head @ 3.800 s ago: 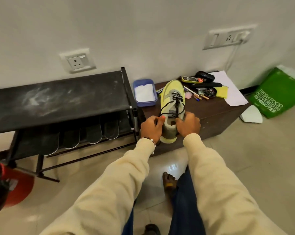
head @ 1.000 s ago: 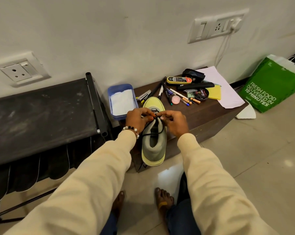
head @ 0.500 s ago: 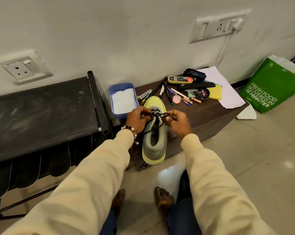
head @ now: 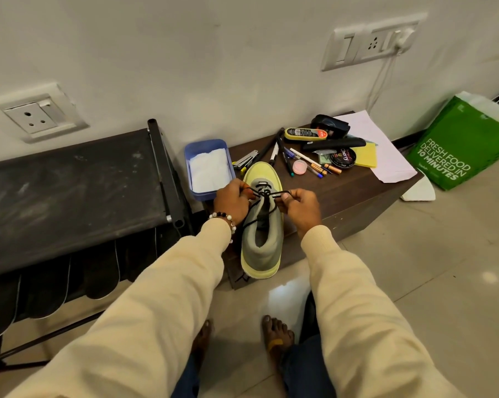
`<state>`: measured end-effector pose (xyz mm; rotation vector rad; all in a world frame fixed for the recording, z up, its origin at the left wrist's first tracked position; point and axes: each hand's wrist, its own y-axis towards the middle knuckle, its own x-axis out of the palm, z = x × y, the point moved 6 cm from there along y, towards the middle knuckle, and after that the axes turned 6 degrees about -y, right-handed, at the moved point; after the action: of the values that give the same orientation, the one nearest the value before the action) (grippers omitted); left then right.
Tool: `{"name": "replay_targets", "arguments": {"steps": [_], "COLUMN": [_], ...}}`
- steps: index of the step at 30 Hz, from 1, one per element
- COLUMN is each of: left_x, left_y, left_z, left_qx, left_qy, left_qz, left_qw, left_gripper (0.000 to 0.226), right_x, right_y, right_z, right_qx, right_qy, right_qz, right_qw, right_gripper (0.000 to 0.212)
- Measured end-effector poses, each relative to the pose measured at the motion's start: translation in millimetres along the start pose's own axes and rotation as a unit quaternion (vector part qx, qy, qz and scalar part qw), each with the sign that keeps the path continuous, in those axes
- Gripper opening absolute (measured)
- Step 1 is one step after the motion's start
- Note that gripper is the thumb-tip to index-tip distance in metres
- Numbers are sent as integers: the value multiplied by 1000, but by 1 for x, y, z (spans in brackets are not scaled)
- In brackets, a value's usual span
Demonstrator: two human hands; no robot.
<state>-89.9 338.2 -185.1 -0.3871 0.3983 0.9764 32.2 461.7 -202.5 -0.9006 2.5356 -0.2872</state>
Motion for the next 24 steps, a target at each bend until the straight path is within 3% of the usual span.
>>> {"name": "replay_targets", "arguments": {"steps": [3,6,9,16,21,24], "left_x": [-2,-5,-8,-8,-9,-11], "left_y": [-2,-8,-14,-22,-24,-25], "left_z": [-2,-10,-10,13,6,7], "left_qx": [-17,-59,-36,16,12,19], "left_qy": [-43,-131,-81,-34,-4,24], "left_qz": [-3,7,13,-24,-21,-24], "left_qw": [999,990,996,999,1000,999], "left_gripper": [8,9,7,18,20,21], "right_x": [-6,-15,-17,-6,-7,-9], "right_y": [-5,-14,-21,-28,-29,-27], "right_z": [-1,-3,-8,-32,-27,-27], "right_qx": [31,45,13,-96,-74,-41], "right_qy": [77,114,32,-162,-183,-179], "right_qz": [10,50,71,-26,-31,-11], "right_qw": [996,991,997,982,980,983], "right_gripper": [8,13,11,18,29,21]}}
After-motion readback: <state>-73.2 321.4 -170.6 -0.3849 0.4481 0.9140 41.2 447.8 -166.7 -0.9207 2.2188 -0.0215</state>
